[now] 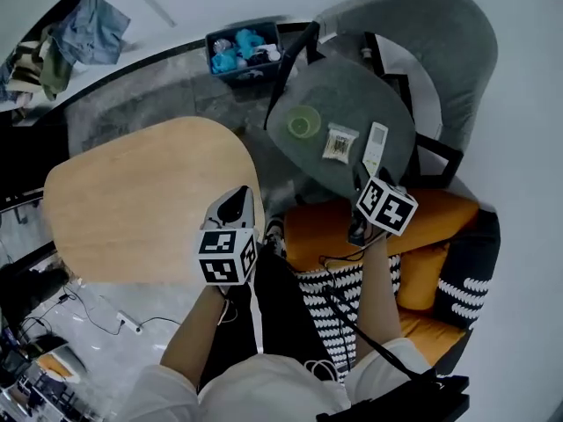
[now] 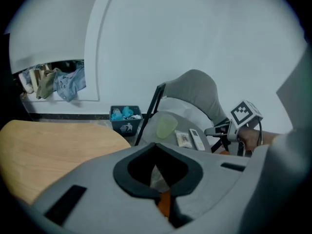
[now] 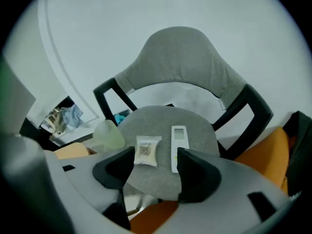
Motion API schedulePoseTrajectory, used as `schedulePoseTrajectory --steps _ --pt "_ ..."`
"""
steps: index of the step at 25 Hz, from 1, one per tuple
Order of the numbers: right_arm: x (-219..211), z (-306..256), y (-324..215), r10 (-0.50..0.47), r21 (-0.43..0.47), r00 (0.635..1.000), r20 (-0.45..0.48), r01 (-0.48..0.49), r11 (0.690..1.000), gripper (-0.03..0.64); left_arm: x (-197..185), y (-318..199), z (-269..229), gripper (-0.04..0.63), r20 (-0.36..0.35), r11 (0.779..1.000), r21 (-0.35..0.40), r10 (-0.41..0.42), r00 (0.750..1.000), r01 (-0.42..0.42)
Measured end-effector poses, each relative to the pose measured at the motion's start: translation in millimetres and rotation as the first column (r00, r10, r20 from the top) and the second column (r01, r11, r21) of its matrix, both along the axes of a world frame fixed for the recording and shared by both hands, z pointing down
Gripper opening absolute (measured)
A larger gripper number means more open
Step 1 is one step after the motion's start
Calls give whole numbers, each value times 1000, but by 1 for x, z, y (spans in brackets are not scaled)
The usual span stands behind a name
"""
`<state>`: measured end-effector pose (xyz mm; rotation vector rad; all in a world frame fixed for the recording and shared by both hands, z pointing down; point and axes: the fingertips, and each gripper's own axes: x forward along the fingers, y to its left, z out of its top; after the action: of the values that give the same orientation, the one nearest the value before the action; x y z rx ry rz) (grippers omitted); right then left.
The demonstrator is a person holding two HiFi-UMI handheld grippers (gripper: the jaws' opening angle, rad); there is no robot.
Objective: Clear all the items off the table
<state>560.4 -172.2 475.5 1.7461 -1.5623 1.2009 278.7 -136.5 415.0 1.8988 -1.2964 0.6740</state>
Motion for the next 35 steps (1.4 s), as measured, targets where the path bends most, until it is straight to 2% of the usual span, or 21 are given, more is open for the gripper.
schedulePoseTrajectory --steps 1,3,5,10,13,16,18,19,23,28,31,35 --pt "-10 -11 2 -14 12 1000 2 14 1000 287 -8 0 -12 0 -5 1000 22 -11 1000 11" --pt "-36 -33 4 -55 33 998 4 55 998 238 -26 2 -36 0 -16 996 73 -41 999 42" --pt "-67 -55 8 -107 52 994 6 107 993 225 -48 9 -59 0 -26 991 108 -76 997 79" --pt "-141 -113 24 -189 106 982 16 186 977 179 -104 41 -107 0 -32 981 131 -138 990 141" --pt "-177 -148 45 -197 137 980 5 195 971 133 -145 68 -140 0 -35 971 161 -174 984 177" --pt "-202 -184 71 -169 173 986 -11 168 970 107 -189 101 -175 0 -55 949 214 -226 973 233" --pt "-217 -207 88 -147 202 989 -21 149 968 44 -219 123 -195 0 -56 936 237 -255 965 261" --pt "-225 -219 94 -147 221 989 -29 150 964 38 -233 132 -205 0 -54 930 249 -267 962 272" --pt "-258 -270 109 -193 329 976 -98 215 919 26 -281 154 -240 0 -72 891 321 -315 946 321" --pt "-277 -330 146 -150 464 974 -171 214 860 25 -329 175 -280 0 -85 861 384 -325 942 332" --pt "-278 -350 162 -160 502 967 -199 241 831 25 -344 184 -295 0 -78 841 416 -347 934 347" --pt "-273 -364 164 -173 522 967 -187 247 817 25 -352 191 -309 0 -72 809 451 -390 918 379"
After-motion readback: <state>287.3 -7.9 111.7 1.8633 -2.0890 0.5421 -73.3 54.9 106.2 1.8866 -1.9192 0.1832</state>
